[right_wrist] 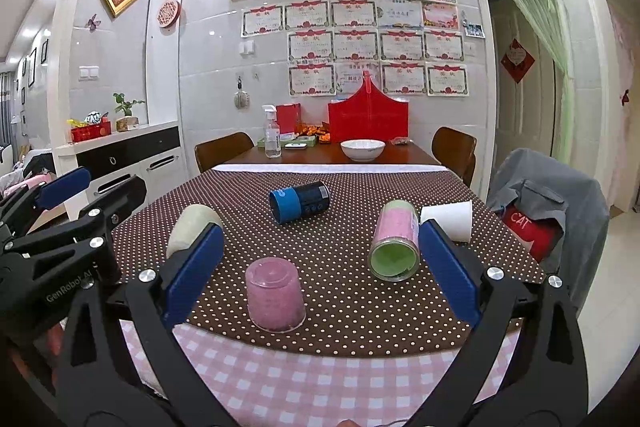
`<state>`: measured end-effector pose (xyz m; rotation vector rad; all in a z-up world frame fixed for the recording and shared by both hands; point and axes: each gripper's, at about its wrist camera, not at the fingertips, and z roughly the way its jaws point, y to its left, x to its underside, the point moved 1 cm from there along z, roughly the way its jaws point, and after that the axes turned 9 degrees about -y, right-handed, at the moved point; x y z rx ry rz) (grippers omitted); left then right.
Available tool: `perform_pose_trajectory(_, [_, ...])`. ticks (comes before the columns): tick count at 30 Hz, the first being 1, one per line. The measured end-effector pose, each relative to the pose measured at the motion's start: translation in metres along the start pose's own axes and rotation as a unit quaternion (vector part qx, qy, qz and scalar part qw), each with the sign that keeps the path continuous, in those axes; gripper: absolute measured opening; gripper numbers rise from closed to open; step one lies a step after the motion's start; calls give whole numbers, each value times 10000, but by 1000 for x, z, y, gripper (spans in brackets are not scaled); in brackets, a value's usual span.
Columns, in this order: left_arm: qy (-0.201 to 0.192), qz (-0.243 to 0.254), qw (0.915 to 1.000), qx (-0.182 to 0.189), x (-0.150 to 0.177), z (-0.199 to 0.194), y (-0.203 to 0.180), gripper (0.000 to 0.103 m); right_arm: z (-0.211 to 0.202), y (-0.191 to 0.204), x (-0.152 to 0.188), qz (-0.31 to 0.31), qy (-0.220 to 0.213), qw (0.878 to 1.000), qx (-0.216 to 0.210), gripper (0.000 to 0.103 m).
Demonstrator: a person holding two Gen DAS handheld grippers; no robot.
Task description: Flip cup upside down
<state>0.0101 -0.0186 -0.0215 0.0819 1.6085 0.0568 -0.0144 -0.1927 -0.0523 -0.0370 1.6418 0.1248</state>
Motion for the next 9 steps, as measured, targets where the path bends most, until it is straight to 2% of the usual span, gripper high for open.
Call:
perform_pose_trajectory(6, [232,106,9997,-21,10,23,-13,75,22,-10,11,29,257,9996,108,96])
perform_pose_trajectory(9, [473,233,9986,-19,21,42,-23,75,36,-14,19,-30,440,9986,285,96])
